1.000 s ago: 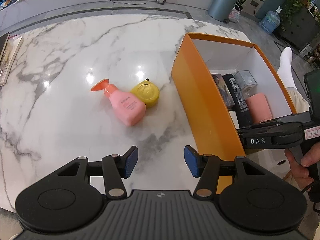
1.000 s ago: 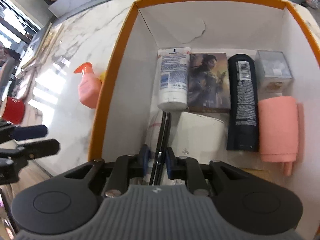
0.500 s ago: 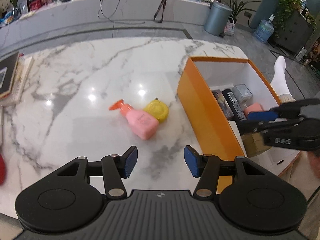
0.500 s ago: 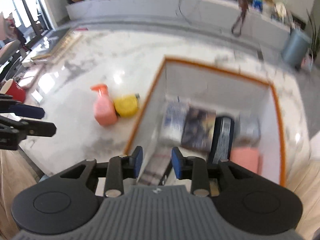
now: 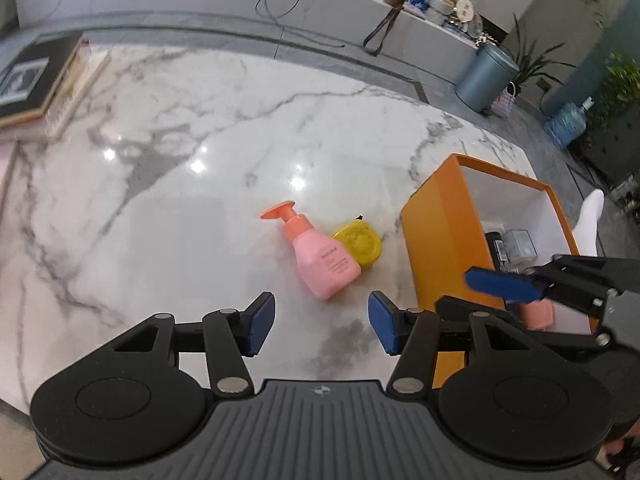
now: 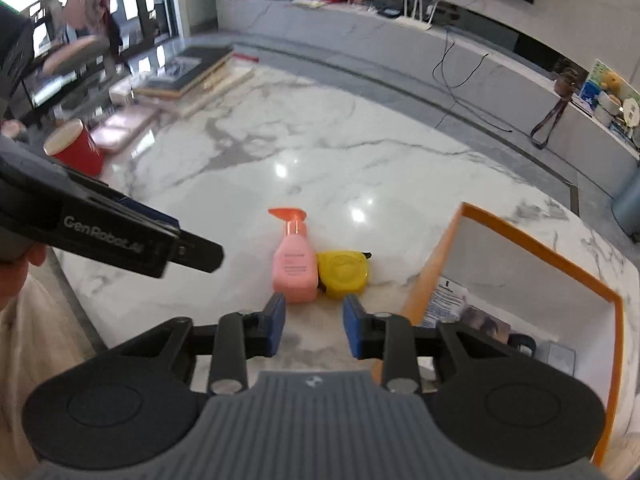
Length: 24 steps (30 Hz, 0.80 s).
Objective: Organize rigid objects
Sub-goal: 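Grasp the pink pump bottle with the left tool while the right tool grasps the yellow tape measure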
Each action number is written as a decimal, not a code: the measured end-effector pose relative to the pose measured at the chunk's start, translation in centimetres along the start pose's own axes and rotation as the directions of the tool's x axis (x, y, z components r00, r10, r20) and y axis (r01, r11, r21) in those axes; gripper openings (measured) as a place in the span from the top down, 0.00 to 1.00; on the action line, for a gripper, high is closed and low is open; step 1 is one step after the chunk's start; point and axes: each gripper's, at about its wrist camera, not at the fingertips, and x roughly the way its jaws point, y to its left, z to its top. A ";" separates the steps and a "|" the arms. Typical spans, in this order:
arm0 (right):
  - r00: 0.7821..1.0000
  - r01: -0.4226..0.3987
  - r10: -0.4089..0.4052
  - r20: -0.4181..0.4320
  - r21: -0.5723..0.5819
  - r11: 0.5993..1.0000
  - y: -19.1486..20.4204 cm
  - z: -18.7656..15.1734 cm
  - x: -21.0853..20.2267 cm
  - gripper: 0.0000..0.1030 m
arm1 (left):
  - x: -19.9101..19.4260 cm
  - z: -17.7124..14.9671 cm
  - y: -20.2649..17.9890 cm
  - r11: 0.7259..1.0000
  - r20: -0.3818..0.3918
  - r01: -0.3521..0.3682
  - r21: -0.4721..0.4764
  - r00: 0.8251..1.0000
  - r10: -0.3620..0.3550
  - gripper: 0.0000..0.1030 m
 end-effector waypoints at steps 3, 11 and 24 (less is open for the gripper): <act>0.999 0.033 -0.036 -0.027 -0.080 0.996 0.4 1.0 2.2 0.77 | 1.6 0.8 0.1 1.000 -0.009 0.005 -0.022 1.000 -0.005 0.34; 0.993 0.055 -0.073 -0.091 -0.192 0.980 -1.0 2.2 6.5 0.77 | 7.2 2.7 0.1 0.993 -0.071 -0.006 -0.122 0.997 -0.003 0.29; 0.992 0.014 -0.045 -0.116 -0.252 0.968 -1.3 2.2 9.4 0.76 | 10.6 3.1 0.6 0.990 -0.116 -0.018 -0.143 0.993 0.002 0.46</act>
